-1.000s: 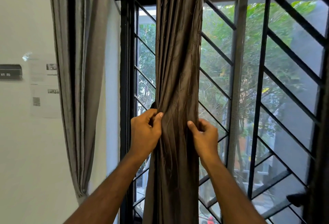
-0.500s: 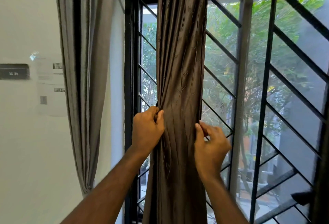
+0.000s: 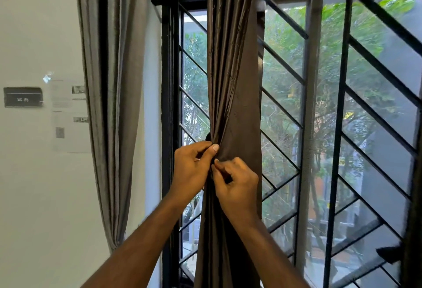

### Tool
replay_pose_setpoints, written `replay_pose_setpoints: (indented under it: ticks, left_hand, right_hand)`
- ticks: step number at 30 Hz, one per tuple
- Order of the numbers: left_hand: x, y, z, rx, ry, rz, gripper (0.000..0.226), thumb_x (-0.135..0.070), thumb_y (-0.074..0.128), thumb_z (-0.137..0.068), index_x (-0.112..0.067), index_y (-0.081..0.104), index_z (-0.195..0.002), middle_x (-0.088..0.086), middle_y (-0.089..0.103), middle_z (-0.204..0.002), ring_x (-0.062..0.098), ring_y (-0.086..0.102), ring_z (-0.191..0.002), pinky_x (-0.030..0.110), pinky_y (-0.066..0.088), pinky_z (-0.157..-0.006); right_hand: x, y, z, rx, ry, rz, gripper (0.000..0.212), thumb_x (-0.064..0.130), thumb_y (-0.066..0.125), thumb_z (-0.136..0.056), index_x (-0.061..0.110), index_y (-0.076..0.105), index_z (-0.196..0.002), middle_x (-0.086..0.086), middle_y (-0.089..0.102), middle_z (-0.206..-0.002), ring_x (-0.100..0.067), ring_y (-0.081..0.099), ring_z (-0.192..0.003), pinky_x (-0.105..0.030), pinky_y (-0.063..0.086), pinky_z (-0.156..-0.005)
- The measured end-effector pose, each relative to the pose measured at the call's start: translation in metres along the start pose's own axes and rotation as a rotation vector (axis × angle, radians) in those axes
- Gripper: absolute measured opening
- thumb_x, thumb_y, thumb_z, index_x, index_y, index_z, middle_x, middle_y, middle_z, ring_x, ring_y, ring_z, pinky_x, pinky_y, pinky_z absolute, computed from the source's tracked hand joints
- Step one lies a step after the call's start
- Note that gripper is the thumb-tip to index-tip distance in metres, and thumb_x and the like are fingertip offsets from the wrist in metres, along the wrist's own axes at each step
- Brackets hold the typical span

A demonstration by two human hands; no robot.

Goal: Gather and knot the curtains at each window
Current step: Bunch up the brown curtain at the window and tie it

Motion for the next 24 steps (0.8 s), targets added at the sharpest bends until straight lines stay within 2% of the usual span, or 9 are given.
replay_pose_setpoints:
  ticks: [2,6,8,10,12,14,17,20,24]
  left_hand:
    - [-0.003,0.001,0.001,0.014,-0.013,0.027,0.034,-0.027,0.063,-0.095,-0.003,0.068,-0.071,0.005,0.059,-0.059,0.016,0.055,-0.056,0.046,0.049,-0.057]
    - [-0.004,0.000,-0.005,-0.027,-0.006,-0.066,0.041,-0.036,0.069,-0.088,-0.007,0.056,-0.062,0.006,0.050,-0.053,0.023,0.048,-0.053,0.041,0.044,-0.053]
    - [-0.002,-0.002,-0.008,-0.047,-0.012,-0.074,0.039,-0.028,0.069,-0.087,-0.005,0.052,-0.060,0.009,0.047,-0.052,0.026,0.044,-0.052,0.041,0.042,-0.053]
    - [-0.001,-0.004,-0.008,-0.049,-0.023,-0.053,0.038,-0.026,0.068,-0.087,-0.004,0.052,-0.061,0.011,0.048,-0.054,0.027,0.043,-0.052,0.041,0.042,-0.053]
    - [0.003,-0.009,-0.007,-0.054,-0.039,-0.033,0.037,-0.028,0.069,-0.086,-0.002,0.055,-0.064,0.014,0.051,-0.056,0.029,0.047,-0.054,0.043,0.045,-0.055]
    - [0.008,-0.016,-0.010,-0.054,-0.047,-0.021,0.040,-0.033,0.069,-0.086,-0.001,0.058,-0.067,0.017,0.055,-0.060,0.033,0.054,-0.058,0.047,0.050,-0.058]
    - [0.014,-0.022,-0.012,-0.051,-0.041,-0.045,0.045,-0.043,0.067,-0.085,-0.002,0.061,-0.069,0.015,0.060,-0.063,0.035,0.059,-0.064,0.050,0.055,-0.062]
    - [0.012,-0.024,-0.010,-0.103,-0.029,-0.103,0.037,-0.036,0.069,-0.086,-0.005,0.059,-0.066,0.009,0.058,-0.058,0.025,0.055,-0.057,0.040,0.051,-0.057]
    - [0.011,-0.020,-0.012,-0.134,0.011,-0.194,0.032,-0.018,0.074,-0.090,-0.006,0.058,-0.065,0.007,0.055,-0.056,0.021,0.050,-0.055,0.035,0.046,-0.054]
  right_hand:
    - [0.000,0.004,0.000,0.017,0.006,-0.005,0.007,0.007,0.072,-0.088,0.013,0.074,-0.086,0.005,0.058,-0.076,-0.012,0.058,-0.064,-0.042,0.051,-0.059]
    - [0.005,0.013,-0.002,0.093,-0.006,-0.035,0.014,-0.001,0.068,-0.086,0.010,0.067,-0.078,0.003,0.055,-0.074,-0.015,0.054,-0.064,-0.045,0.048,-0.056]
    - [0.007,0.007,-0.006,0.126,-0.010,-0.093,0.012,0.002,0.070,-0.086,0.013,0.074,-0.084,0.005,0.062,-0.079,-0.012,0.061,-0.070,-0.041,0.052,-0.061]
    - [0.004,-0.011,-0.011,0.022,0.015,-0.120,0.009,0.012,0.073,-0.088,0.017,0.078,-0.094,0.006,0.068,-0.090,-0.010,0.067,-0.084,-0.036,0.056,-0.074]
    - [-0.011,-0.033,-0.018,-0.178,0.147,-0.083,0.016,0.018,0.076,-0.090,0.022,0.074,-0.105,0.004,0.066,-0.103,-0.008,0.063,-0.096,-0.024,0.052,-0.084]
    - [-0.040,-0.043,-0.026,-0.222,0.432,-0.114,0.031,0.024,0.076,-0.091,0.028,0.066,-0.120,0.007,0.063,-0.115,-0.007,0.059,-0.103,-0.019,0.048,-0.087]
    - [-0.072,-0.034,-0.026,-0.091,0.782,-0.395,0.033,0.022,0.073,-0.094,0.018,0.067,-0.126,0.004,0.071,-0.106,-0.015,0.068,-0.102,-0.025,0.057,-0.085]
    - [-0.077,-0.043,-0.020,-0.137,0.706,-0.316,0.012,0.007,0.074,-0.091,0.016,0.077,-0.098,0.003,0.078,-0.089,-0.012,0.075,-0.089,-0.033,0.061,-0.088]
    - [-0.068,-0.035,-0.016,-0.081,0.681,-0.427,0.017,0.008,0.071,-0.093,0.013,0.076,-0.108,-0.007,0.077,-0.095,-0.019,0.075,-0.094,-0.039,0.061,-0.090]
Point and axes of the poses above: each hand's wrist, its own z-axis away from the middle knuckle, its own y-axis out of the palm, x = y × z, the point moved 5 cm from there along -z, towards the middle knuckle
